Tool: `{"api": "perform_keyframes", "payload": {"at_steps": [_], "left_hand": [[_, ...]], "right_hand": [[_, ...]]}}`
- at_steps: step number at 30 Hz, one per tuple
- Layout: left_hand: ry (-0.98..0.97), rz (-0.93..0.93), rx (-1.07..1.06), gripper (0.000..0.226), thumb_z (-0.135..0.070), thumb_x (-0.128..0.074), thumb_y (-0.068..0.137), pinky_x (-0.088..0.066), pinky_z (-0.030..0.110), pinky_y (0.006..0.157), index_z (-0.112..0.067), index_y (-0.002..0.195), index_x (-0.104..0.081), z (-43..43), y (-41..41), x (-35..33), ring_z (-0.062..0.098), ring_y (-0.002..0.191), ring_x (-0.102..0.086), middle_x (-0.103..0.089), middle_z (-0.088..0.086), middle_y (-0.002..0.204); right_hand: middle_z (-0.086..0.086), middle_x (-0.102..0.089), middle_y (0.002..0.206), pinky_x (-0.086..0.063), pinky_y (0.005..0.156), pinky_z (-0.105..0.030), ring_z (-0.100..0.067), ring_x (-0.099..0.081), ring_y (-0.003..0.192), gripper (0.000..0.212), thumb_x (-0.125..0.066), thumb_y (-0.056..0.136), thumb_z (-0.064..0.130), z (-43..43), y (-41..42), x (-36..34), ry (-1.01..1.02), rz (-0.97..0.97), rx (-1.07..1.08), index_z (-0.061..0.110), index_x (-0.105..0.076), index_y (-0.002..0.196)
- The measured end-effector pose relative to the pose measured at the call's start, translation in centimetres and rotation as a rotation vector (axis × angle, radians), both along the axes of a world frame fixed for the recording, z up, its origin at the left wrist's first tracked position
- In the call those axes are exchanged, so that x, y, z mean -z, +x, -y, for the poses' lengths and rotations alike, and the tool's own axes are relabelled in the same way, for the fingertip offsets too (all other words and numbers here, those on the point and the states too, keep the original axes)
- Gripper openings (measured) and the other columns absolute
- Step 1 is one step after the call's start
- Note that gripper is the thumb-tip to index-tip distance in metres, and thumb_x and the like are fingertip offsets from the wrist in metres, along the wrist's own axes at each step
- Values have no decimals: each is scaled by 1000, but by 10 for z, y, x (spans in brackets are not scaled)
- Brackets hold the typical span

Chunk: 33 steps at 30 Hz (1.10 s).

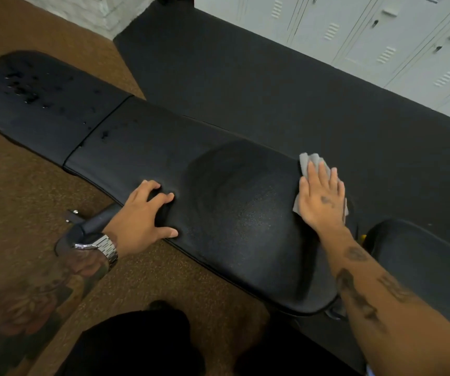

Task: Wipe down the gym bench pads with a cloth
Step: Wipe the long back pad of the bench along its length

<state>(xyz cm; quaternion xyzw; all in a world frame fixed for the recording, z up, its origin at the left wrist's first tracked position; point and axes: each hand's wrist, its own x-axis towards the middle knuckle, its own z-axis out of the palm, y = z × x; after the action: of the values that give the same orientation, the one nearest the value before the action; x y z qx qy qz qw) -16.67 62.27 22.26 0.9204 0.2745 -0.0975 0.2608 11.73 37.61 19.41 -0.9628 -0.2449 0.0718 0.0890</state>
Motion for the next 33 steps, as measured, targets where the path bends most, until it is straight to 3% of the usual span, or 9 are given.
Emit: {"api": "perform_keyframes", "payload": {"at_steps": [5,7,10,14,17,22,28,31,33], "left_hand": [[-25,-1,-11,81,-49,-72,76,-21,42,117,-25,145,-36,-2,-3,2,25,148,-4,-14,2,155],[-29,-11,-15,81,-48,-72,76,-23,43,116,-25,145,-36,-2,-2,1,26,147,-6,-14,1,155],[-20,-28,-10,83,-48,-74,75,-25,44,116,-24,144,-37,-1,-1,-1,28,145,-13,-16,3,154],[-28,-41,-10,82,-48,-75,74,-26,41,114,-23,143,-39,0,-1,-5,29,142,-19,-18,4,153],[-38,-47,-2,82,-49,-75,73,-28,42,113,-23,143,-40,1,-1,-9,31,140,-22,-20,5,152],[-31,-34,-7,82,-49,-75,73,-27,41,113,-24,143,-39,2,0,-9,29,141,-21,-20,4,152],[-33,16,32,83,-54,-70,76,-19,39,118,-28,147,-34,-2,-5,-6,23,148,-6,-17,0,156],[-33,65,41,74,-49,-66,82,-17,34,117,-31,146,-35,-21,-15,-5,17,148,-7,-21,-4,156],[19,91,-39,70,-45,-68,82,-22,39,118,-26,144,-41,-46,-24,-5,20,147,-15,-30,0,153]], "right_hand": [[-9,-26,163,-19,119,-54,-34,-23,150,61,-12,101,41,-95,-64,10,-15,56,-216,19,-28,156],[-8,-23,164,-17,121,-53,-34,-20,151,60,-12,102,41,-108,-110,10,25,34,-339,20,-26,157],[-4,-6,167,-6,124,-48,-27,-3,154,56,-17,105,39,-92,-171,8,29,-21,-494,23,-13,159],[2,-15,166,-13,123,-46,-21,-7,154,52,-25,107,36,-28,-197,9,50,5,-565,26,-20,158],[7,-14,166,-11,123,-42,-16,-6,154,52,-24,107,36,40,-183,6,38,2,-462,29,-20,158],[1,-27,162,-23,119,-46,-25,-24,150,55,-20,104,39,103,-114,-2,-25,-20,-169,23,-34,154],[-4,-16,166,-9,122,-47,-29,-12,153,69,-6,95,50,16,-33,-3,-19,-9,-44,26,-21,157],[-4,-15,166,-8,122,-48,-31,-9,153,59,-15,102,45,-53,-6,-1,-10,-2,-124,26,-20,157],[-1,-10,167,-6,123,-47,-29,-5,154,53,-21,106,39,-102,0,2,-22,-42,-183,28,-16,158]]}}
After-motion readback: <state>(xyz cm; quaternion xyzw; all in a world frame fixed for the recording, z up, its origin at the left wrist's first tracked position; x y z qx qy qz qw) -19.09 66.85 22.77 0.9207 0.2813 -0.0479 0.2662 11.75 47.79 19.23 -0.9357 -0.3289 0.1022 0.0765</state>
